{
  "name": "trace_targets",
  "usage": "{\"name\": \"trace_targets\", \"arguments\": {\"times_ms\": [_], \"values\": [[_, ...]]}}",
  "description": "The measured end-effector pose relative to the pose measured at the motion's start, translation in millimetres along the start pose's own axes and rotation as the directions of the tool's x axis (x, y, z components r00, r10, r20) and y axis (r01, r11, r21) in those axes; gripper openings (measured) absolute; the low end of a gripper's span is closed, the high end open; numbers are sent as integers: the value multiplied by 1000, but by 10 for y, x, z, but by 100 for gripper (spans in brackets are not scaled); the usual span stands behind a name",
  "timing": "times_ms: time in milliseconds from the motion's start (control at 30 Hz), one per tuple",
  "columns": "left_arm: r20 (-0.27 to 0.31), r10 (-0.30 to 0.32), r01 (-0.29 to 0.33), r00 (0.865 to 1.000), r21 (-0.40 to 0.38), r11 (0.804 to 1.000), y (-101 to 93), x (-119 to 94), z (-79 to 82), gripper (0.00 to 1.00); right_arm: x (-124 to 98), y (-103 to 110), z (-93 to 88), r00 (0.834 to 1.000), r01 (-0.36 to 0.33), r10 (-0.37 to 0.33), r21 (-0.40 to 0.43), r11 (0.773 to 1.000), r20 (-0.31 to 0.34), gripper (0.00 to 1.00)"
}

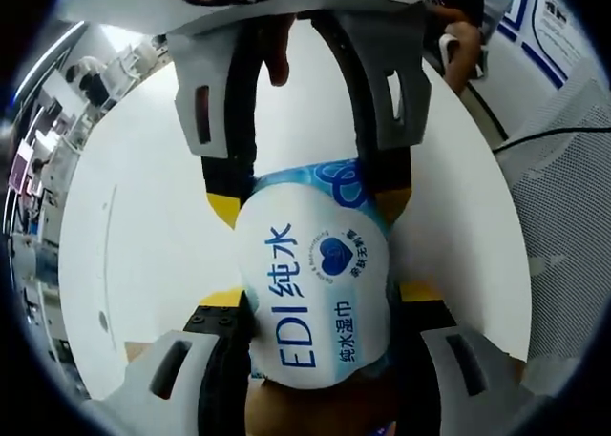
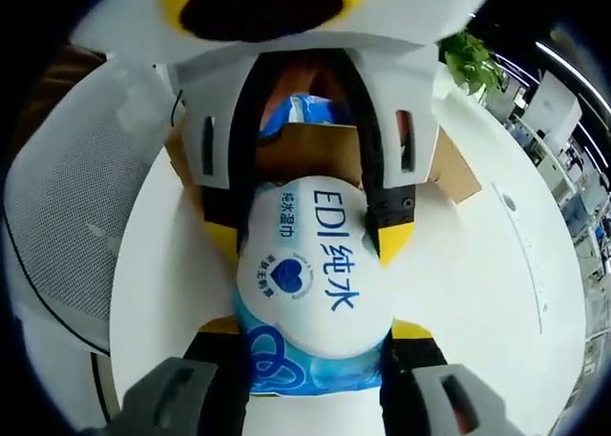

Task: Operate the shoe box by opening the lid, removing the specified soft item, and placing it in the target area until the item is outside and the box remains undamaged.

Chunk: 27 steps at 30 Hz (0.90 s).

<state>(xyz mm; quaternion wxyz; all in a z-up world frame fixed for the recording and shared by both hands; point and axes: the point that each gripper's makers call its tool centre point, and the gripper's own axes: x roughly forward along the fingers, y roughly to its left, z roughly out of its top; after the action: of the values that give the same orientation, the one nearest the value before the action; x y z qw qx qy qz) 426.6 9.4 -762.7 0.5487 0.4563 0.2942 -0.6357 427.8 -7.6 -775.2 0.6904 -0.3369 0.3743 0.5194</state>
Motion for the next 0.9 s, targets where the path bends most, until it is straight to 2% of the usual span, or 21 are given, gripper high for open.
{"name": "trace_targets", "arguments": {"times_ms": [367, 500, 600, 767, 900], "values": [[32, 21, -20, 999, -7, 1000, 20, 41, -5, 60, 13, 24, -15, 999, 21, -21, -1, 1000, -36, 53], [29, 36, -37, 999, 15, 999, 21, 53, -32, 62, 20, 21, -26, 998, 37, -37, -8, 999, -47, 55], [4, 45, -45, 999, 64, 997, -19, 62, -82, 66, 12, 33, -19, 997, 49, -50, -15, 999, -53, 56], [23, 61, -62, 998, 49, 997, -8, 22, -60, 68, -41, 33, -12, 996, 76, -76, -7, 997, -46, 57], [45, 82, -84, 996, 47, 995, 20, -108, -40, 68, -137, 9, -30, 994, 105, -105, 6, 994, -40, 59]]}}
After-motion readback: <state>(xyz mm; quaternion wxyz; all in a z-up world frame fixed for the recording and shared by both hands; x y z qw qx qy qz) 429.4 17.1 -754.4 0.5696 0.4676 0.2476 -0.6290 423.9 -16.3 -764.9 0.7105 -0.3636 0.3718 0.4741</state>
